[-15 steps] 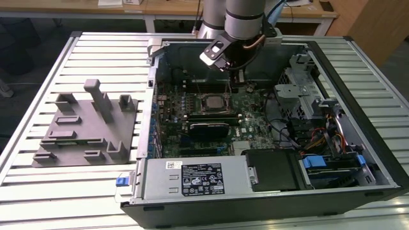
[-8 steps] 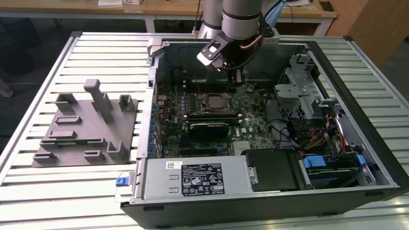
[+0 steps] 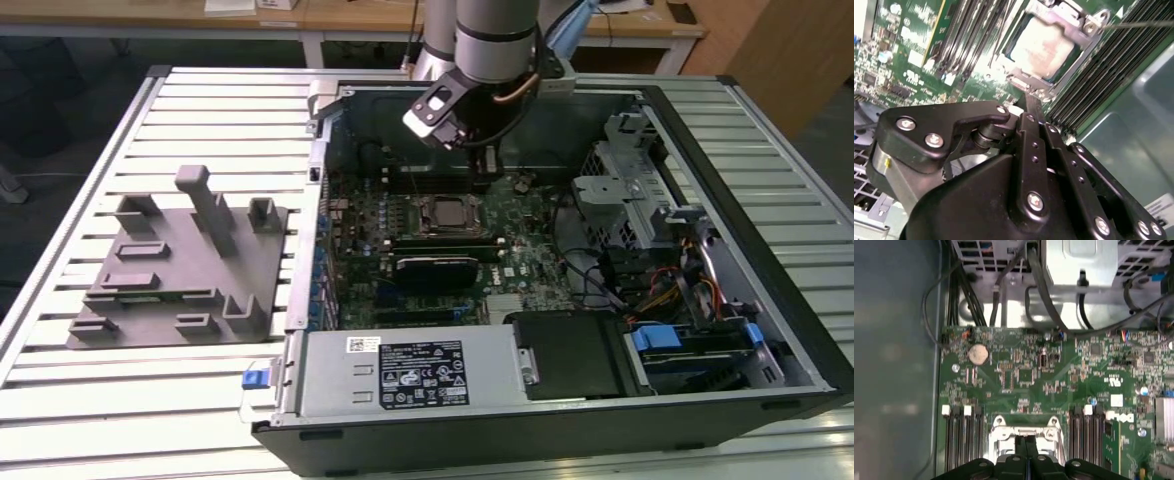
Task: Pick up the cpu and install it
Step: 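Close the cpu cover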
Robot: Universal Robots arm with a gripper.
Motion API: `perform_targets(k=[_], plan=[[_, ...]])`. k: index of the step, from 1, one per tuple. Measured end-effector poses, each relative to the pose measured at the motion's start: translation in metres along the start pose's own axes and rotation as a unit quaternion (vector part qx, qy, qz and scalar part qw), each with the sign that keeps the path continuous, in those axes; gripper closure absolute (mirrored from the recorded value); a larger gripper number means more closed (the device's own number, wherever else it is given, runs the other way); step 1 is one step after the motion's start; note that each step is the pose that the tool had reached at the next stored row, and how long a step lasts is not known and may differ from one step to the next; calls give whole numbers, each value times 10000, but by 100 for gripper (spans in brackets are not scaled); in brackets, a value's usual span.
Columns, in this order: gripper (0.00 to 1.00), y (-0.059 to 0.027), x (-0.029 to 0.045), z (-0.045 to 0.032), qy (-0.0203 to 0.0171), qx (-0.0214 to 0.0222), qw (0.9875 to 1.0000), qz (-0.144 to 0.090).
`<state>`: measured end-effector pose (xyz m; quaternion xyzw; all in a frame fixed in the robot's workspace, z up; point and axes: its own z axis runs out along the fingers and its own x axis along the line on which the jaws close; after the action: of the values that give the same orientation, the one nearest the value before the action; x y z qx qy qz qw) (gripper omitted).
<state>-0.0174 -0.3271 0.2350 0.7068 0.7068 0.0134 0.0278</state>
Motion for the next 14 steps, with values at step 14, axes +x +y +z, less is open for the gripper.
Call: perform_targets(k=[14], plan=[[89,-253,-4,80,0,-1,10000,0]])
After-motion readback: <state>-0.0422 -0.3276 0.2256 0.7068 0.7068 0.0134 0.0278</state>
